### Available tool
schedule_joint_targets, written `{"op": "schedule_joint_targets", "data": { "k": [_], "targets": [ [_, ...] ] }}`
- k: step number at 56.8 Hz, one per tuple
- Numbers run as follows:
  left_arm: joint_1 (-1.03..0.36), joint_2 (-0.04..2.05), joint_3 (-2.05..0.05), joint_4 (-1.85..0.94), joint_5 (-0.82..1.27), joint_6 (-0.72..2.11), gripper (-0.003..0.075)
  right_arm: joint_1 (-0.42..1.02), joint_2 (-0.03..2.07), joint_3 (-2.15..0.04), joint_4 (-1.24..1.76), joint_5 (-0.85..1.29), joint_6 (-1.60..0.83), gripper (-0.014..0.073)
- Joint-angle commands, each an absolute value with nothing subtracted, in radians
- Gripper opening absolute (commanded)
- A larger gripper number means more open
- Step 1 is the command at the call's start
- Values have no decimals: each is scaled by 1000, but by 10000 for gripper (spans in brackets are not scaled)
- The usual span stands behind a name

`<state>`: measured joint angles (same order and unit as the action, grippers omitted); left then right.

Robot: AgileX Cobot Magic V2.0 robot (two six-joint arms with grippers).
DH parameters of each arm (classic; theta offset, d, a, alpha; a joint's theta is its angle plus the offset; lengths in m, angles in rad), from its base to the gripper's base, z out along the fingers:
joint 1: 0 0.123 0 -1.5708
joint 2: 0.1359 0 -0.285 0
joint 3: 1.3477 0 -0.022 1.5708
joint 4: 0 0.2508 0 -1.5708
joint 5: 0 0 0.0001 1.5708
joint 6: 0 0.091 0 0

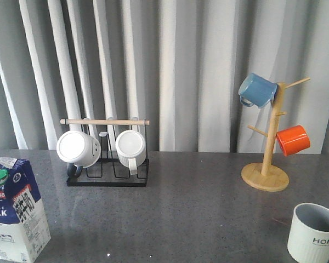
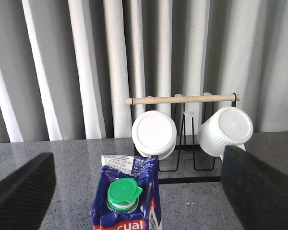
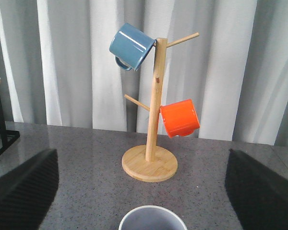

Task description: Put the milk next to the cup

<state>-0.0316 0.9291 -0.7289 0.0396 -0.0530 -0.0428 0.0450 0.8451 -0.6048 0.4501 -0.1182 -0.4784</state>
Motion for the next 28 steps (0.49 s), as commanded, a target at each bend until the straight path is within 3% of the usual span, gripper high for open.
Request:
{"op": "schedule_joint_targets", "data": {
  "k": [1,19,28],
  "targets": [
    [-33,921,-764,28,-133,-48,724,45,837,-639,444,-176,-504,701],
    [-33,921,-764,28,-130,-48,619,-49,850,-639,470,-131,-538,659],
    [-33,921,-764,28,-129,-48,544,-101,850,-599,462,-117,-691,652]
  ]
}}
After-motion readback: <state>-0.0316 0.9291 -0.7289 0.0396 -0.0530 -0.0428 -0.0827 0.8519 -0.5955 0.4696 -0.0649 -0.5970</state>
